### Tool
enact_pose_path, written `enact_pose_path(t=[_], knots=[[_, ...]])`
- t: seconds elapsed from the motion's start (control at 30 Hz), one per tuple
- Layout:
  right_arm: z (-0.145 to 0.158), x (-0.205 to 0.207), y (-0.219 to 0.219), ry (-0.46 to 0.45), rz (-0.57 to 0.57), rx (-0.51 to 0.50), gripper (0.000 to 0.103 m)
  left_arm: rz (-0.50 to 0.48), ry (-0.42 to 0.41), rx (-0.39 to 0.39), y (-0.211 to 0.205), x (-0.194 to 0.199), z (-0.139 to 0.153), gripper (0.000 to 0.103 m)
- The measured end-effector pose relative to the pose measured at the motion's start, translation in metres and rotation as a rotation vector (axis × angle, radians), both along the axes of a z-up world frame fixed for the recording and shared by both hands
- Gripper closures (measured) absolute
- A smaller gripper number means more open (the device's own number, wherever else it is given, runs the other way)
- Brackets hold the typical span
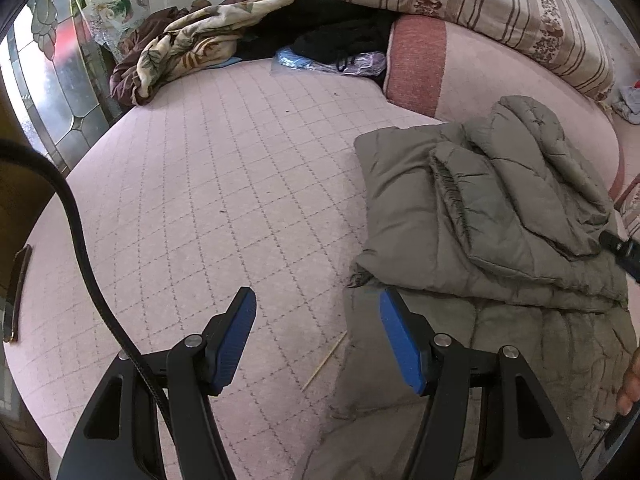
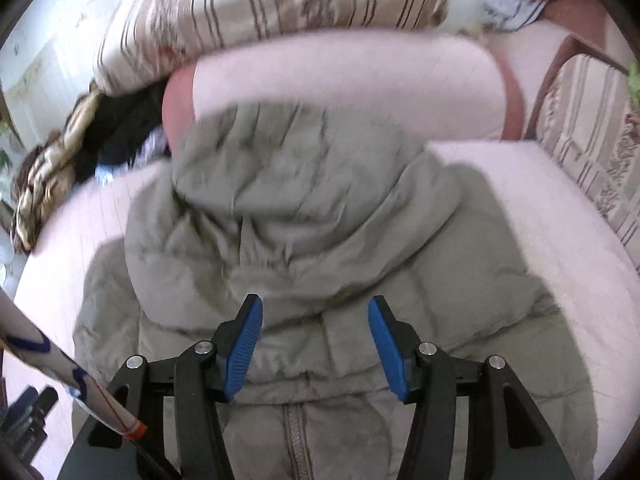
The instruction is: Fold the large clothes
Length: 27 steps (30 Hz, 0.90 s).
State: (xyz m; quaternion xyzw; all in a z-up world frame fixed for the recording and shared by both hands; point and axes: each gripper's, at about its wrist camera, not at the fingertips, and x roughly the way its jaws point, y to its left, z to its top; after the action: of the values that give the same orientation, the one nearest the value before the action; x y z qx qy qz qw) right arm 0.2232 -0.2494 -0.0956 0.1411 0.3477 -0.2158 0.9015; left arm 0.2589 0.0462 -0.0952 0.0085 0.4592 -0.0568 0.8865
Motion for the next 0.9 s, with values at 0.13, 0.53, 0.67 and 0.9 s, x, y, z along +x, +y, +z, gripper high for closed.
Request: enact_pose_path(t=[0.13, 0.53, 0.67, 0.9], knots=[[-0.008, 0.013, -0.006, 0.036, -0.026, -0.029, 0.044, -0.029, -0.017, -0.019, -0.006, -0.004, 0.002, 0.04], [-0.032, 0.014, -0.023, 0.14, 0.018, 0.045, 0.042, -0.074, -0.047, -0.029, -0.018, -0.011, 0.006, 0.04], [-0.033, -0.019, -0.02, 0.152, 0.025, 0.047, 0.042, -0.082, -0.06, -0.037, -0.019, -0.015, 0.008, 0.04], [-0.048, -0.086, -0.036, 0.222, -0.018, -0.019, 0.042, -0.109, -0.072, -0.045, -0.026, -0.025, 0.011, 0.04]])
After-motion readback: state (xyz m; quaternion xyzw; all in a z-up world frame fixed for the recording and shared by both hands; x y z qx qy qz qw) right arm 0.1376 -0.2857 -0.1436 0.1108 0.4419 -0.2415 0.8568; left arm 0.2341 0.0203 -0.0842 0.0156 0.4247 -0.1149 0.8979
